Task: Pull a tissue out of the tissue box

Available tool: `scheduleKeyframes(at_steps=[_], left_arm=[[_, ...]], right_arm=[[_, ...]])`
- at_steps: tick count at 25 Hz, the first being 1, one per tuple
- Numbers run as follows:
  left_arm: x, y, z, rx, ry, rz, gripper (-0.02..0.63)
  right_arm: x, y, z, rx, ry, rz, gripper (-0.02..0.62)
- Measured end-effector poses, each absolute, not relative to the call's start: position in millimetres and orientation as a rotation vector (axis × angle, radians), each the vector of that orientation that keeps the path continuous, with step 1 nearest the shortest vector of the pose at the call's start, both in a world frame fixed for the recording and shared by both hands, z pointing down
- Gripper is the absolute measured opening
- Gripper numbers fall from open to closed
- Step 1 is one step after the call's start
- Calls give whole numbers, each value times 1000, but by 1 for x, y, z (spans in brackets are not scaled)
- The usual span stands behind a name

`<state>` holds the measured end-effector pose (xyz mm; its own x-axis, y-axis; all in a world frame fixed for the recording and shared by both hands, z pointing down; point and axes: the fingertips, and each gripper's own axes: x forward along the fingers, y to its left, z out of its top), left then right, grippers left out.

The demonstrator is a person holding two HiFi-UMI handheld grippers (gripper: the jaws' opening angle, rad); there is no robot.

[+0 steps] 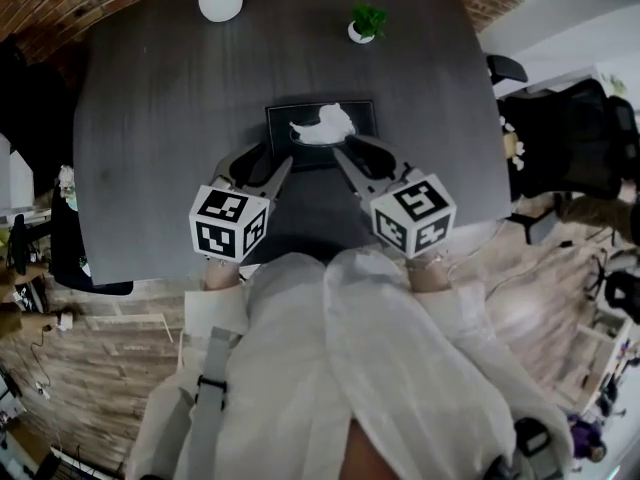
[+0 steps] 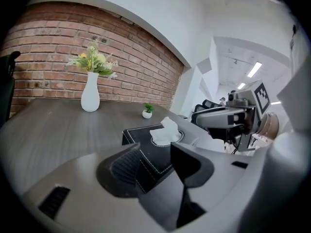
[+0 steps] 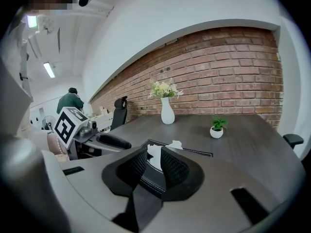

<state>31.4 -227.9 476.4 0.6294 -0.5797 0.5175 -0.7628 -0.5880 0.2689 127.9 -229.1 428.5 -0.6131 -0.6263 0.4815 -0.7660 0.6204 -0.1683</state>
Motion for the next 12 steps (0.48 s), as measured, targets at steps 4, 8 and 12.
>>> scheduleKeyframes(at_steps=[4, 8, 12], left_arm=[[33, -229, 478, 2372, -1065, 524, 190], [36, -228, 483, 2360, -1045, 546, 192], [37, -230, 485, 2353, -1045, 558, 192]], right_arm=[[123, -234, 428, 1069, -2481, 499, 66], [118, -242, 431, 1032, -2470, 461, 67], [113, -248, 434, 988, -2447, 425, 76]])
